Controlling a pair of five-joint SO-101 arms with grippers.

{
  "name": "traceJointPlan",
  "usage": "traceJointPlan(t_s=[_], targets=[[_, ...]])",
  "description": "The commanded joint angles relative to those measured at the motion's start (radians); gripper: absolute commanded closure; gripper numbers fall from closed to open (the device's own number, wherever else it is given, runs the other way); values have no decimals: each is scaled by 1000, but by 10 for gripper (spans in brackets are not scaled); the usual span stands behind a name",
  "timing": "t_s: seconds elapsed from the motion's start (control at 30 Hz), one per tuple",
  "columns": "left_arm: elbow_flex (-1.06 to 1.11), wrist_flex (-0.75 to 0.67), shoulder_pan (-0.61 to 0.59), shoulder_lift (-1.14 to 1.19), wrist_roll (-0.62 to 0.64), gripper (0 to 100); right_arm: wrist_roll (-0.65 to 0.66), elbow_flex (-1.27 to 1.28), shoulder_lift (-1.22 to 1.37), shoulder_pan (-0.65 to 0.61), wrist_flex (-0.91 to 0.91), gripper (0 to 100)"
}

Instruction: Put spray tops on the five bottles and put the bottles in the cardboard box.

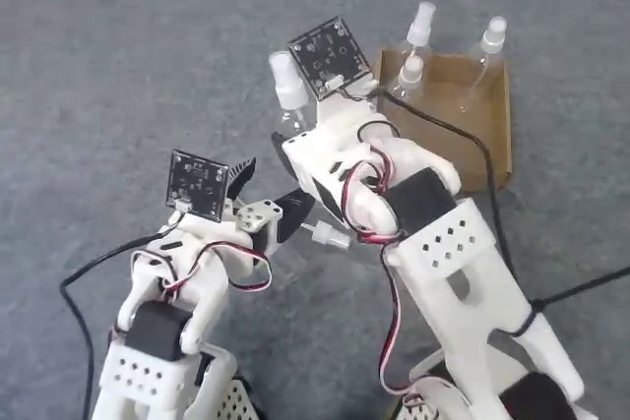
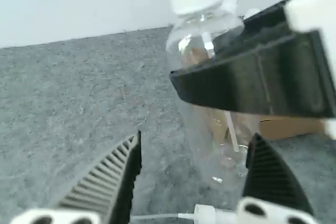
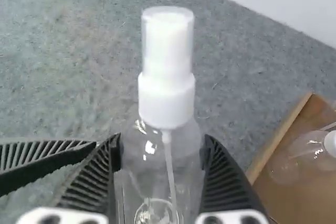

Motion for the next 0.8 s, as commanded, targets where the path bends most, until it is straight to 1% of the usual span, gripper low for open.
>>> traceJointPlan(t_s=[0.0, 0.13, 0.23, 0.4, 0.53, 0.67, 0.77], targets=[[-7, -29, 0, 29, -11, 708, -9, -49, -105, -16, 22, 992], [-5, -28, 0, 28, -11, 709, 0, -21, -119, -5, 21, 992], [-5, -25, 0, 26, -11, 709, 58, -23, -120, 70, 22, 992], [-4, -25, 0, 26, -11, 709, 137, -58, -130, 315, 97, 992], [-4, -26, 0, 26, -8, 709, 184, -64, -130, 518, 96, 992], [-4, -25, 0, 26, -6, 709, 187, -3, -119, 665, -22, 992], [-2, -25, -3, 26, -8, 710, 181, 114, -117, 725, -193, 992]])
